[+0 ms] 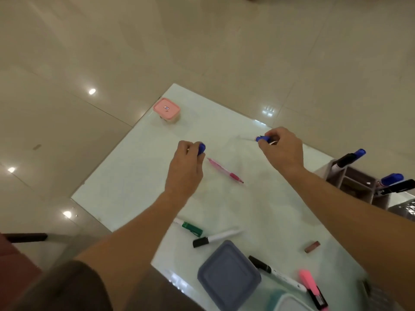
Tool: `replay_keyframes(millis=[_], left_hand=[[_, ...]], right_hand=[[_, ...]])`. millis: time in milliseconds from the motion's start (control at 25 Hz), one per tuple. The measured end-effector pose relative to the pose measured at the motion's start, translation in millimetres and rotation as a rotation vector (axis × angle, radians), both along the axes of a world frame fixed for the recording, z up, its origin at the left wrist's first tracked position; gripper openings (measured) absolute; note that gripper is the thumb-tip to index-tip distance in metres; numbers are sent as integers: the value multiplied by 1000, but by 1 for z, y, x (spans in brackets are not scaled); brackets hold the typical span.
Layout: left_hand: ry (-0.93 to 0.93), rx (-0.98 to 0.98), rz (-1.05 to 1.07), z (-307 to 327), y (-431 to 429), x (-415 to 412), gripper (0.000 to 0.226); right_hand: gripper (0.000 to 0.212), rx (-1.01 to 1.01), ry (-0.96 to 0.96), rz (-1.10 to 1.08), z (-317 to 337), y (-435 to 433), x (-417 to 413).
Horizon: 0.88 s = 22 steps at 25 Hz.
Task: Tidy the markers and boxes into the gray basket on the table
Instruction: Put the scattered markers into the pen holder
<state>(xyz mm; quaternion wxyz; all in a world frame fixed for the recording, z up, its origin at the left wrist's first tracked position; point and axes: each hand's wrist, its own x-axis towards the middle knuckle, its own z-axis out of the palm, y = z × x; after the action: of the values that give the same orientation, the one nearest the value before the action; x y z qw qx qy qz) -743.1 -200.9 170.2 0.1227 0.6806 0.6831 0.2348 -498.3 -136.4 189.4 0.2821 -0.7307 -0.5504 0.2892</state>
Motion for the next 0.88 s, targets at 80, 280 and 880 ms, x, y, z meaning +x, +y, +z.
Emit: replay_keyframes(millis=[80,280,880], left_hand=[[141,40,-311,15,-5,0,25],[262,-429,-551,22,-53,8,26],[-539,87,-337,126,-31,220,25]], right_hand=[[12,50,167,4,25,-13,7],[10,132,431,-9,69,-43,27],[17,440,144,-150,135,-126,168]])
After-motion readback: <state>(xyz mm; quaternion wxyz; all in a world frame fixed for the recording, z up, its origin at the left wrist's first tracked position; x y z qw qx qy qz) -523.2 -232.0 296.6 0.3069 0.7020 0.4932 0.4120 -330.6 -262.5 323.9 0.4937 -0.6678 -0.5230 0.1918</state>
